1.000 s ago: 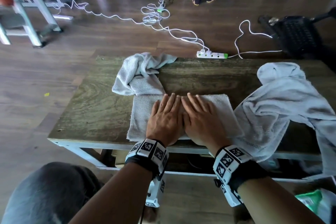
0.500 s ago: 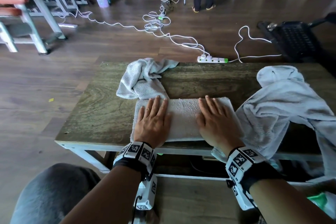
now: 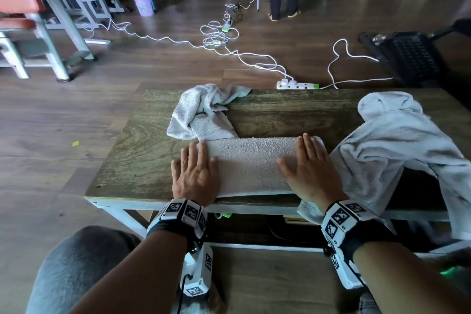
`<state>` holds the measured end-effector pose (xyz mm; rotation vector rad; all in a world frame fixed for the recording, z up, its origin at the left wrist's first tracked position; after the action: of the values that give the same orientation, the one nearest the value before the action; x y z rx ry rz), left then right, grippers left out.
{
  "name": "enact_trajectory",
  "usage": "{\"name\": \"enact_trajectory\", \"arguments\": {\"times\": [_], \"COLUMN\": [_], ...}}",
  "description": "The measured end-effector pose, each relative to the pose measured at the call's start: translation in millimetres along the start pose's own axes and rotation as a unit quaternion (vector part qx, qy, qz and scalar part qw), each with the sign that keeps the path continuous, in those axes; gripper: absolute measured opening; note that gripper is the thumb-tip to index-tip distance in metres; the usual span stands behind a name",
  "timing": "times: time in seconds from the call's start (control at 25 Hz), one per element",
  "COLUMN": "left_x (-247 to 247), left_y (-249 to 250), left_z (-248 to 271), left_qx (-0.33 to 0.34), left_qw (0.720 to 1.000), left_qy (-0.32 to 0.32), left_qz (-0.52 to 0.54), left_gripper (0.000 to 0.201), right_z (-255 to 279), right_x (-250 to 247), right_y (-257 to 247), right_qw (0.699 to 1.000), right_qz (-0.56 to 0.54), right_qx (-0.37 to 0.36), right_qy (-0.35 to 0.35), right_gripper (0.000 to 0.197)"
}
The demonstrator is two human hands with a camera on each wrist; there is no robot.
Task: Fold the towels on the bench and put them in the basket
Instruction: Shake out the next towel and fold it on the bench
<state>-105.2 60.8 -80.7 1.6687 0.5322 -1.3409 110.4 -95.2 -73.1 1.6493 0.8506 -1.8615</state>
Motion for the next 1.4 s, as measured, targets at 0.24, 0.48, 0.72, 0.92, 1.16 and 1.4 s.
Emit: {"name": "enact_trajectory", "arguments": {"times": [0.24, 0.48, 0.72, 0.92, 1.16, 1.4], "left_x": [-6, -3, -7, -14, 28, 19], "left_y": [-6, -10, -8, 36, 86, 65], "left_z": [1, 0, 2, -5, -2, -1], "left_qx": [-0.01, -0.007, -0.004, 0.007, 0.215, 0.19], "left_qw": [1.0, 1.0, 1.0, 0.994, 0.973, 0.978], "left_qy": [-0.016, -0.022, -0.028, 0.106, -0.049, -0.057], "left_qz": [0.001, 0.008, 0.001, -0.035, -0.063, -0.068], "left_gripper": [0.06, 0.059, 0.058, 0.063, 0.067, 0.057], "right_z": [2, 3, 3, 5, 8, 8], "right_x": [-4, -6, -5, -18, 14, 10], "right_y": [7, 17, 18, -8, -40, -32], "right_qw": [0.999, 0.999, 0.998, 0.999, 0.99, 0.994], "right_qz": [-0.019, -0.008, -0.017, 0.005, -0.015, -0.036], "right_qx": [0.034, 0.046, 0.05, -0.038, -0.137, -0.105], "right_qy": [-0.007, -0.015, -0.03, 0.032, 0.022, 0.017], "right_gripper": [0.098, 0.101, 0.102, 0.075, 0.068, 0.069]}}
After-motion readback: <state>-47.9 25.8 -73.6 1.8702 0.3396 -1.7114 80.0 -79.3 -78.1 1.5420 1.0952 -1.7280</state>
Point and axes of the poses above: each hand's wrist, its own z-axis away from the middle knuckle, its own x-axis out of the palm, y = z × x, the point moved 2 cm from there along -z, towards the middle knuckle, and after that the axes turned 5 degrees about x, right-handed, at the moved point
